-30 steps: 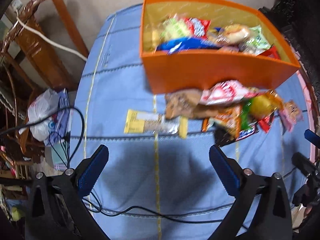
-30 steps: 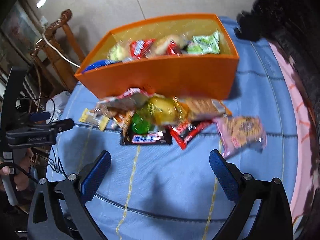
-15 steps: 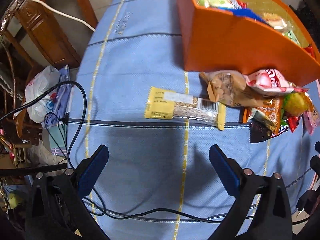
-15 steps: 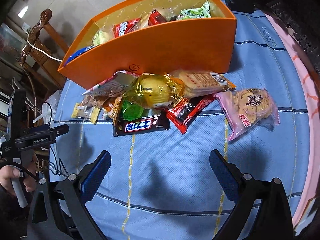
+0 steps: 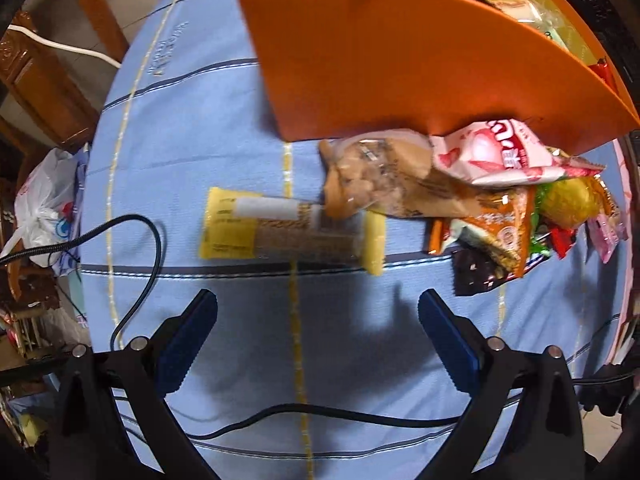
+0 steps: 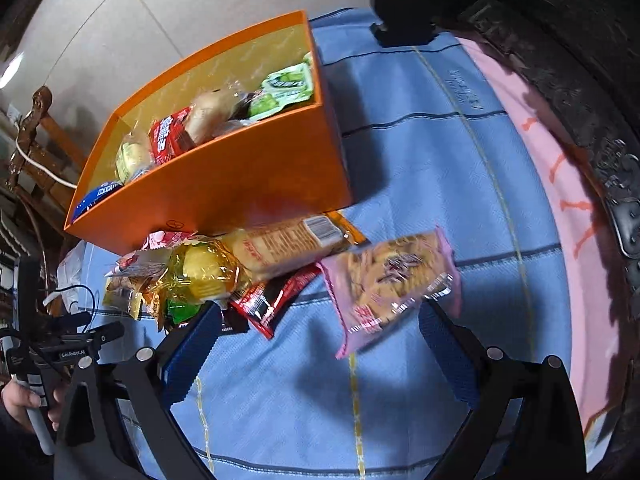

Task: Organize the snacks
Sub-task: 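Lower the right tool onto the brown biscuit packet and close it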

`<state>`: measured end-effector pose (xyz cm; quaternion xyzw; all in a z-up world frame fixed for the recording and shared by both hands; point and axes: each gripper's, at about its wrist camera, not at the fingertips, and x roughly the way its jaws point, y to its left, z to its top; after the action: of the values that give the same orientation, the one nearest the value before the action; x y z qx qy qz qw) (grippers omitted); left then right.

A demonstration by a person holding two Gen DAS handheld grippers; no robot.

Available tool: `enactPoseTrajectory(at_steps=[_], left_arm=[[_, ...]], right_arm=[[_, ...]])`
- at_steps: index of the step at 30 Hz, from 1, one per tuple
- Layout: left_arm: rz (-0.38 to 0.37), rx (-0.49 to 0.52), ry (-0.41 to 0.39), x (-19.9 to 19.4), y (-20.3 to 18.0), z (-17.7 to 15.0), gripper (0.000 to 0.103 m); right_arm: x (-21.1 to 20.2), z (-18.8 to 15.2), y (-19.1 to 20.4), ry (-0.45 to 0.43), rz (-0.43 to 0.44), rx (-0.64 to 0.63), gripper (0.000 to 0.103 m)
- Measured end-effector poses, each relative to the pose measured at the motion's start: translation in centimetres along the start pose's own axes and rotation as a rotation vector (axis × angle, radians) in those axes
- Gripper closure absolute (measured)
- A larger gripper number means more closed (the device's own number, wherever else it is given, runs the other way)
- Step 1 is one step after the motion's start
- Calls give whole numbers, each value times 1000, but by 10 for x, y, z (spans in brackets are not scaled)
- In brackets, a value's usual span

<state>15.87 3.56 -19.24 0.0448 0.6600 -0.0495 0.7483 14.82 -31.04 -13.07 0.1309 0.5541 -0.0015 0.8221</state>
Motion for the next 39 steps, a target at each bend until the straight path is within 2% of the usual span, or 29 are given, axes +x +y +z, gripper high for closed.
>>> enactPoseTrajectory(at_steps=[5,10,12,14,16,18,21,24,31,32,33,35,39], left_arm=[[-14,-9,-9,-4,-2,6,4],[-16,-17,-7,-5,-2,11,4],[-21,-22,-4,-6,-1,13,4],[-15,-19,-8,-9,0,12,4],[-16,-28,-15,-14,4,9,4],[-21,-37,-21,-17,7,6,4],[-31,-35,-26,-21,6,7,4],[-32,-23,-33,-27,1,8,4],[-94,-19,-75,-52,-24,16,4],[-101,-6,-90,-56,-31,18,4],[-105,7,-105,-59,-39,19,4],[-95,70,-135,-64,-57,20,4],[-37,203,-182,-63,-85,19,5]], right_arm=[[7,18,7,-69,-91,85,4],[37,39,36,-24,-136,46,4],[53,40,49,7,-184,8,4],[59,36,54,19,-186,-13,5],[58,29,54,25,-163,-44,28],[53,23,57,26,-167,-90,56],[39,15,56,34,-119,-128,75],[26,2,52,50,-75,-141,80],[20,-46,28,169,19,-99,79],[18,-50,22,168,33,-72,72],[16,-51,18,158,39,-49,58],[10,-50,10,137,71,7,42],[7,-39,4,110,80,40,32]])
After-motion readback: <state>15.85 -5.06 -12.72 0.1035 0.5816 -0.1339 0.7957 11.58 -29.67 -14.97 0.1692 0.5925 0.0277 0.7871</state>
